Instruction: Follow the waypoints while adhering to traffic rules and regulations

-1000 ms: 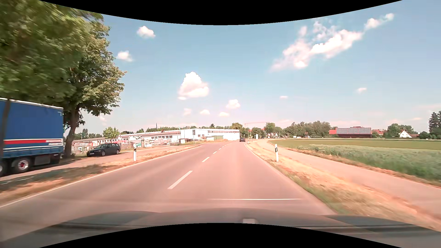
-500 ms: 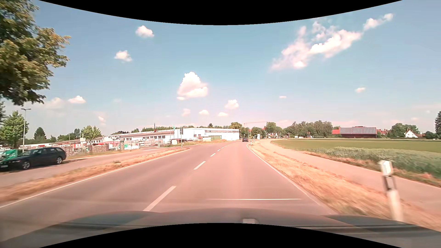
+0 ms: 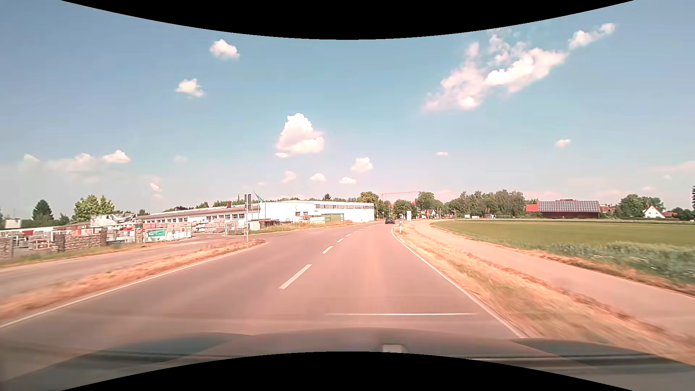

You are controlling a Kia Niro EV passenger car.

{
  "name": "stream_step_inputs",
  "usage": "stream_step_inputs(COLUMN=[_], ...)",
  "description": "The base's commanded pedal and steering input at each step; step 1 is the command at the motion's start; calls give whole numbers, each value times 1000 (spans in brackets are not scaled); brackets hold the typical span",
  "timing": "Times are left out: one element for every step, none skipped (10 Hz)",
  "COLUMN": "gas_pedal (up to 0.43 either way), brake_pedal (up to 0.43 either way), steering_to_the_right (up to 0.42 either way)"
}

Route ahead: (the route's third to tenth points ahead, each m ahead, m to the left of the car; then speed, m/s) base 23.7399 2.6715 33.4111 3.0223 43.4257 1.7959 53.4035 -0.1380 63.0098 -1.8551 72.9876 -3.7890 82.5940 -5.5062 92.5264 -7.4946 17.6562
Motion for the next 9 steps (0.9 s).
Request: stream_step_inputs(gas_pedal=[150, 150, 138, 130, 130, 130, 118, 110, 110], brake_pedal=[0, 0, 0, 0, 0, 0, 0, 0, 0], steering_to_the_right=[11, 11, 11, 12, 11, 11, 10, 10, 10])
